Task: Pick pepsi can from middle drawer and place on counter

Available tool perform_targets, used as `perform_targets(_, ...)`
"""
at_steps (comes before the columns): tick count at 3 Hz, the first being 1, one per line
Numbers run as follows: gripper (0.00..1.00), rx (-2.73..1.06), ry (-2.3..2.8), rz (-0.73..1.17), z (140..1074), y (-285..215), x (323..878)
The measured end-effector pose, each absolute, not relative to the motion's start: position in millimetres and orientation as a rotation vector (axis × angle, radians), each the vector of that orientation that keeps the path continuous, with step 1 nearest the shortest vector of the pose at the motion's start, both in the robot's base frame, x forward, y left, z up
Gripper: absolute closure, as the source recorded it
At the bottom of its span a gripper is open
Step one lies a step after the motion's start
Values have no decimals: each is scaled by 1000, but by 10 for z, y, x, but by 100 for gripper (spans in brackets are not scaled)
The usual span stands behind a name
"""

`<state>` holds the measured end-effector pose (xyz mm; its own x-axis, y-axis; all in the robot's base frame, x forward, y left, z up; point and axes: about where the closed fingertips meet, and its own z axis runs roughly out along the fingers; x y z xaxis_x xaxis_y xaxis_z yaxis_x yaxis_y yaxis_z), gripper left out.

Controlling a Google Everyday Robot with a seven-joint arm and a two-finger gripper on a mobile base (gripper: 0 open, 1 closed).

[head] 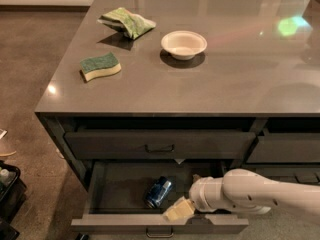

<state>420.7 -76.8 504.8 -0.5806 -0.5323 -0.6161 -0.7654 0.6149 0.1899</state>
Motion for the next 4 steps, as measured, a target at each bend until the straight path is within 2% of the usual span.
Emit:
perform_targets(1, 0, -1062, 2284, 554, 4736, -540, 4631)
perform_targets(3, 0, -1030, 2272, 538, 4686, -502, 4633)
perform_targets(4, 0, -1050, 2234, 533, 4554, -284, 4703)
